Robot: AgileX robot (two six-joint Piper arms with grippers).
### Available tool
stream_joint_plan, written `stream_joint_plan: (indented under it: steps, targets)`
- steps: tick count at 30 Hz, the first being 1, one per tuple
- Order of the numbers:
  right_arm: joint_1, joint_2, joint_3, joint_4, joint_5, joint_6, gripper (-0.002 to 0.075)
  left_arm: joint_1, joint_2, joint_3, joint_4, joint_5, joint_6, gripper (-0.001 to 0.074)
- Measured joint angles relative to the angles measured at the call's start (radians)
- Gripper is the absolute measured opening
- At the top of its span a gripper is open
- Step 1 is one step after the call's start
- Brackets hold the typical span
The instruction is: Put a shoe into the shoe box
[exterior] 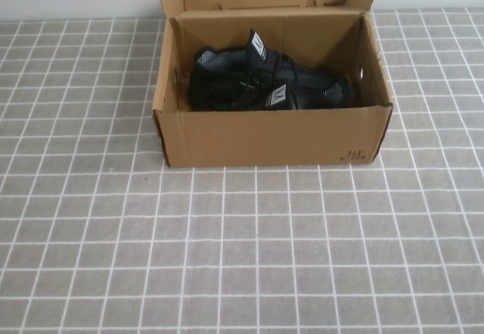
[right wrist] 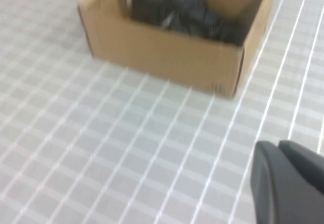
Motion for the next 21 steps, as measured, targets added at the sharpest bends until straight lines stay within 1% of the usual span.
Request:
stream_joint_plan:
  steps: [3, 6, 11, 15, 18, 21]
  targets:
    - [0.0, -0.037, 0.074, 0.002, -0.113, 0.0, -0.0016, 0.0, -0.13, 0.227, 0.0, -0.101, 0.0, 0.0001]
    - [0.0, -0.063, 0.16, 0.006, -0.233, 0.0, -0.0016, 0.0, -0.222, 0.41, 0.005, -0.172, 0.0, 0.0001]
    - [0.0, -0.067, 0.313, 0.015, -0.419, 0.0, -0.0016, 0.0, -0.3, 0.669, 0.017, -0.343, 0.0, 0.0001]
    - [0.0, -0.067, 0.413, 0.037, -0.521, 0.0, -0.0016, 0.0, -0.306, 0.815, 0.017, -0.489, 0.0, 0.0001]
    - [0.0, -0.067, 0.466, 0.039, -0.587, 0.0, -0.0016, 0.0, -0.306, 0.893, 0.017, -0.522, 0.0, 0.0001]
    - [0.0, -0.067, 0.495, 0.04, -0.611, 0.0, -0.0016, 0.0, -0.306, 0.929, 0.017, -0.492, 0.0, 0.0001]
